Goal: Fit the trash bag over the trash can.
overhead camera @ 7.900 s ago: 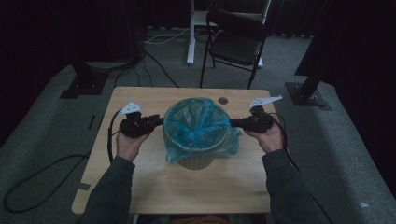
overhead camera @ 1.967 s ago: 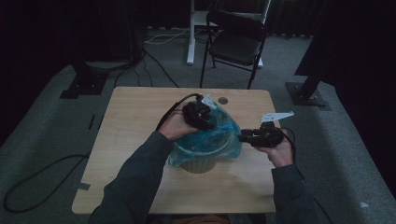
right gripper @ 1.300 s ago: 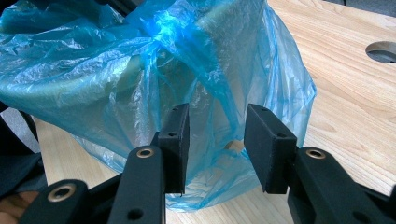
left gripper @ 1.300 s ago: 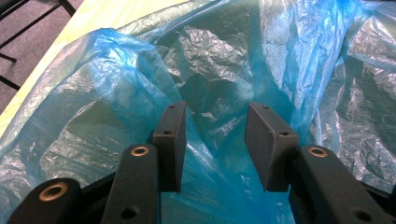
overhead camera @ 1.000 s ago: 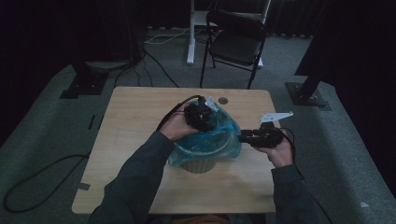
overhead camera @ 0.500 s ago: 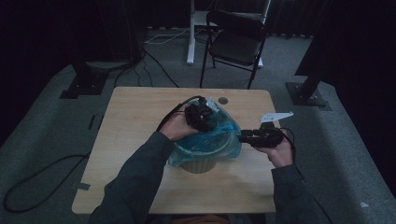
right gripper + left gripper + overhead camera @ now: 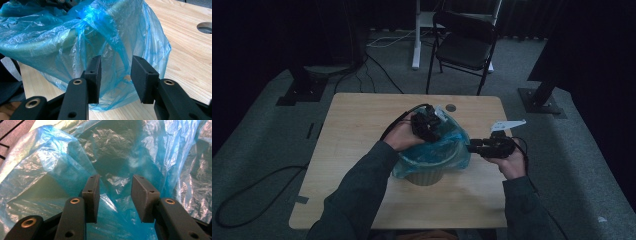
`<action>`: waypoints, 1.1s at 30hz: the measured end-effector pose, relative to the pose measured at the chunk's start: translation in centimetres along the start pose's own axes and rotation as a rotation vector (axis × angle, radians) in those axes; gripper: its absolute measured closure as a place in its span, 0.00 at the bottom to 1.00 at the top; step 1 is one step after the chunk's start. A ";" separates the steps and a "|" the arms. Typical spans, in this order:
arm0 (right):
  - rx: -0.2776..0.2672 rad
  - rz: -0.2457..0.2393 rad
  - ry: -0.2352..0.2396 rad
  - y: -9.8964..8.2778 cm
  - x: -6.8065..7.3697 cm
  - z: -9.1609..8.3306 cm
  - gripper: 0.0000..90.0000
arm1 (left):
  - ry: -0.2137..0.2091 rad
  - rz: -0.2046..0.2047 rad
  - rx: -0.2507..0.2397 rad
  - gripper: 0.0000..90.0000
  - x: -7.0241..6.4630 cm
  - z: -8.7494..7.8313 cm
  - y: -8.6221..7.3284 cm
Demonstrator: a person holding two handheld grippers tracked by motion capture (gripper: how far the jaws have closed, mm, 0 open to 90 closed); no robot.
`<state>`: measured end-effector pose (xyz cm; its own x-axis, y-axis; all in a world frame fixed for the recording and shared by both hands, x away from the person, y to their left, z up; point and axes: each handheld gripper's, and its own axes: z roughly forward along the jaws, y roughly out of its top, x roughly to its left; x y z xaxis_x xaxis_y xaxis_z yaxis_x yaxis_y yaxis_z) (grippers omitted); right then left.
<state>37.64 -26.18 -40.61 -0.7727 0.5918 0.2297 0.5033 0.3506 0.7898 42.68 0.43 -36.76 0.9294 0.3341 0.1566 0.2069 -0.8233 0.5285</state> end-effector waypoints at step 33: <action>-0.001 0.004 0.000 0.0 0.0 -0.1 0.67 | 0.028 0.035 0.089 0.65 -0.2 1.0 0.3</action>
<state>37.56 -26.23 -40.53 -0.7706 0.5934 0.2325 0.5059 0.3476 0.7894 42.86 -0.35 -37.43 0.9281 0.3159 0.1972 0.2018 -0.8716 0.4467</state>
